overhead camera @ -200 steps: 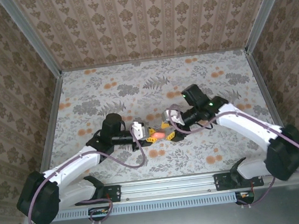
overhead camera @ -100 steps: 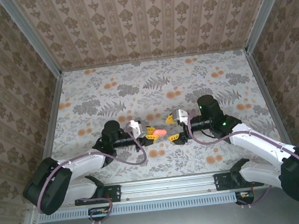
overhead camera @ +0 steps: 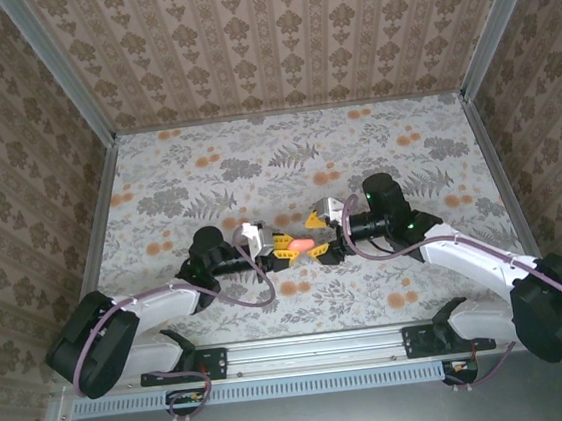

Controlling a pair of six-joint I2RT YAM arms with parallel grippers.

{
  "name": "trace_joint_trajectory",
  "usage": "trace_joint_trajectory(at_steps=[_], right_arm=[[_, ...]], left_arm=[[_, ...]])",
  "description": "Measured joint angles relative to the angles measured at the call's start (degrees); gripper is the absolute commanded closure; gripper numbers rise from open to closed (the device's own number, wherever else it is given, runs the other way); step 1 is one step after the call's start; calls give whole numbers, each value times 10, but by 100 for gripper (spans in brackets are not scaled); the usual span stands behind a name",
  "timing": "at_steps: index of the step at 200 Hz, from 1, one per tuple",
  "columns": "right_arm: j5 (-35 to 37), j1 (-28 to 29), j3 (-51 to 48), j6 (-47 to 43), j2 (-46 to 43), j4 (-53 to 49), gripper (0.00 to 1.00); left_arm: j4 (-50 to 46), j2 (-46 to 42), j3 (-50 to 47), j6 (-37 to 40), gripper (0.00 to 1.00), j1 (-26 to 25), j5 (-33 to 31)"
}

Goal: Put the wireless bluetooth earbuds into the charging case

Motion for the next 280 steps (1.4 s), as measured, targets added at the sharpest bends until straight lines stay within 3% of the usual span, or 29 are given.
trace_joint_trajectory(at_steps=[259, 280], right_arm=[[62, -47, 26, 54, -13, 29, 40], [87, -47, 32, 90, -21, 15, 35]], left_arm=[[15, -9, -1, -21, 93, 7, -6], [15, -9, -3, -29, 93, 17, -19]])
